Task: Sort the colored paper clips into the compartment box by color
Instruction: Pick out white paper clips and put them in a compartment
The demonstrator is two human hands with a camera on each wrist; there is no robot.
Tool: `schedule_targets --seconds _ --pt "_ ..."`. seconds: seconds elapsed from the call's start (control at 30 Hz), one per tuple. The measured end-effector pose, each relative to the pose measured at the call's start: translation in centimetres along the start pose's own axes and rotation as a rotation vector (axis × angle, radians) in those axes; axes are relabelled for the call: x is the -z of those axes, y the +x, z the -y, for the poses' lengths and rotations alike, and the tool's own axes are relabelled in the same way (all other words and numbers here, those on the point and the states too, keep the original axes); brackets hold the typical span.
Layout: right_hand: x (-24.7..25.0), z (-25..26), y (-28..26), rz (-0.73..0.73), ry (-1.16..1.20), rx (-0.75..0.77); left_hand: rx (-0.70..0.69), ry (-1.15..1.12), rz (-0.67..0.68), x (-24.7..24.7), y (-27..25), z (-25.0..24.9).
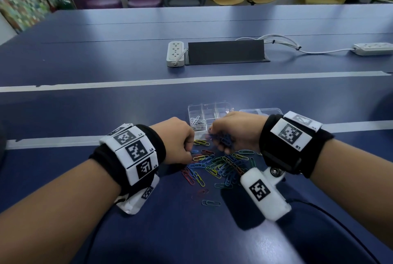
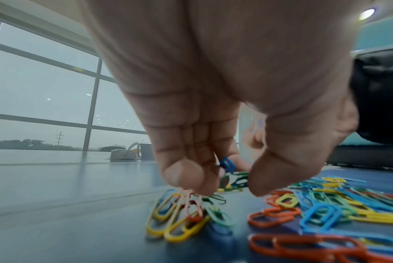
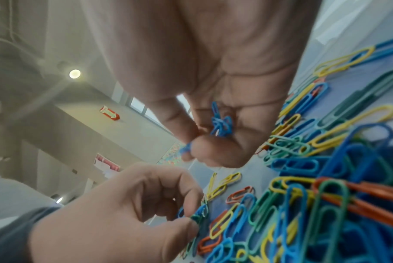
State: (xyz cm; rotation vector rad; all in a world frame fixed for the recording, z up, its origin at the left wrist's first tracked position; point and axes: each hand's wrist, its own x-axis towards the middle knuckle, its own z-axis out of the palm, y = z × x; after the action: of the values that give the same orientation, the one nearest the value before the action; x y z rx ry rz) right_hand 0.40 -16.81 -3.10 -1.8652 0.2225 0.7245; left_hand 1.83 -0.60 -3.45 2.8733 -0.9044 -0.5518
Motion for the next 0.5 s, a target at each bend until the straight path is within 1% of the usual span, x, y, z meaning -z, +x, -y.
schedule_targets --seconds 0.13,0.2,0.3,0.4,0.5 --pt "0.05 0.35 -0.05 -0.031 0.103 -0.049 0.021 -0.043 -0.023 0.13 -0.18 -0.14" --pt "0.11 0.33 -0.01 -0.042 0.062 -0.027 0.018 -0.065 -0.027 0.09 -0.16 -0.19" --pt "0.07 0.2 -0.13 -0.009 -0.02 0.011 0.017 -0.121 -0.052 0.18 -0.06 -0.09" --pt "0.16 0.12 -0.17 -0.016 -0.032 0.045 0.028 -0.24 -0.069 0.36 0.01 0.18" --pt "0.54 0.42 -0.19 -0.02 -0.028 0.036 0.042 -0.271 -0.108 0.59 0.09 0.38"
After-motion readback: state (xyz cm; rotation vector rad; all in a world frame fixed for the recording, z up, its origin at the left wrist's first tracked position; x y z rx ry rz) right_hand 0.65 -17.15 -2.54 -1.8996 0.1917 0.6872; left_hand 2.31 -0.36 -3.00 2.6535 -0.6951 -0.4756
